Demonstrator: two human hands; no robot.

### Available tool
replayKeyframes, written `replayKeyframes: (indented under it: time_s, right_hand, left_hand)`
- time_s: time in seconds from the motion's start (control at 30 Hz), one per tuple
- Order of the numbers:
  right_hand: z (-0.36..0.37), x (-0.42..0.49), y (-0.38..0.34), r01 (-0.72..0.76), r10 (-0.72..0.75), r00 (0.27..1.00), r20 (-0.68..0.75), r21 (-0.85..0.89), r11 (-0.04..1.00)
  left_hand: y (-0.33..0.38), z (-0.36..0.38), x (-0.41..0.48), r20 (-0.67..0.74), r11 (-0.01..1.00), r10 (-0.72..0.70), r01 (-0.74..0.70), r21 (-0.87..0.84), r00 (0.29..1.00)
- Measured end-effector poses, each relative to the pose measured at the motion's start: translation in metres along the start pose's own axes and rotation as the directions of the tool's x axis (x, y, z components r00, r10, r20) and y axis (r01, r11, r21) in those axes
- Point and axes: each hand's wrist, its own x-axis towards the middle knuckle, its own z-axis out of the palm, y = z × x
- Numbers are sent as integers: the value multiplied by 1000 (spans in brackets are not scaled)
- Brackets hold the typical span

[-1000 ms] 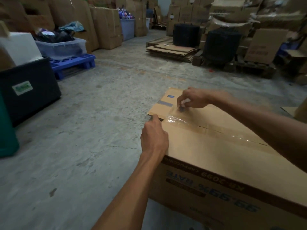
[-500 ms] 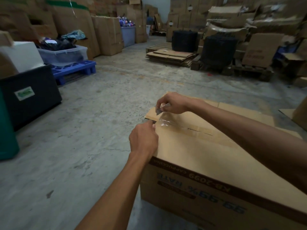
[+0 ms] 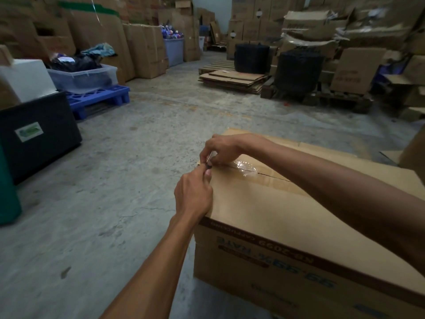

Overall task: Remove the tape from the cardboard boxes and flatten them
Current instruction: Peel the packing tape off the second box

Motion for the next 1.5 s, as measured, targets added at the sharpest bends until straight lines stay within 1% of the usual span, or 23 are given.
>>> replayKeyframes:
  time_s: [0.17, 0.37, 0.53, 0.63, 0.8, 1.0, 1.07, 1.17, 1.37, 1.43, 1.5]
  right_hand:
    - [-14, 6, -5, 40, -36, 996, 86, -42, 998]
    - [-25, 8, -13, 32, -14, 988, 156, -115, 993]
    - [-25, 12, -19, 58, -30, 994, 101, -291, 955]
    - [-21, 16, -20, 88, -52, 994, 101, -390, 916]
    - [-20, 15, -21, 99, -77, 995, 68, -444, 890]
    - [-24, 3, -16, 85, -100, 995, -3, -496, 864]
    - [-27, -1, -12, 63, -81, 997, -15, -497, 866]
    - [-27, 0, -9, 34, -43, 999, -10, -446, 894]
    - [-21, 6, -9, -8, 20, 999, 40, -274, 962]
    - [-21, 10, -13, -6, 23, 998, 65, -260, 966]
    - [-19, 14, -17, -7, 26, 998, 65, -280, 960]
  left_hand:
    - [-3, 2, 0, -22, 999, 43, -43, -32, 999]
    - [-7, 8, -2, -65, 994, 73, -78, -80, 995]
    - [-9, 17, -7, -117, 991, 39, -53, -123, 992]
    - [-14, 23, -9, -158, 990, 41, -62, -129, 987]
    - [-18, 28, -10, -193, 985, 52, -82, -155, 980]
    - [-19, 28, -8, -210, 981, 114, -144, -132, 971]
    - [-19, 30, -7, -215, 980, 124, -154, -129, 969]
    - [-19, 31, -8, -228, 980, 128, -158, -121, 965]
    - [-24, 31, -13, -253, 982, 108, -143, -123, 961]
    - [-26, 30, -13, -258, 984, 102, -135, -112, 961]
    - [-29, 30, -14, -258, 986, 95, -127, -110, 961]
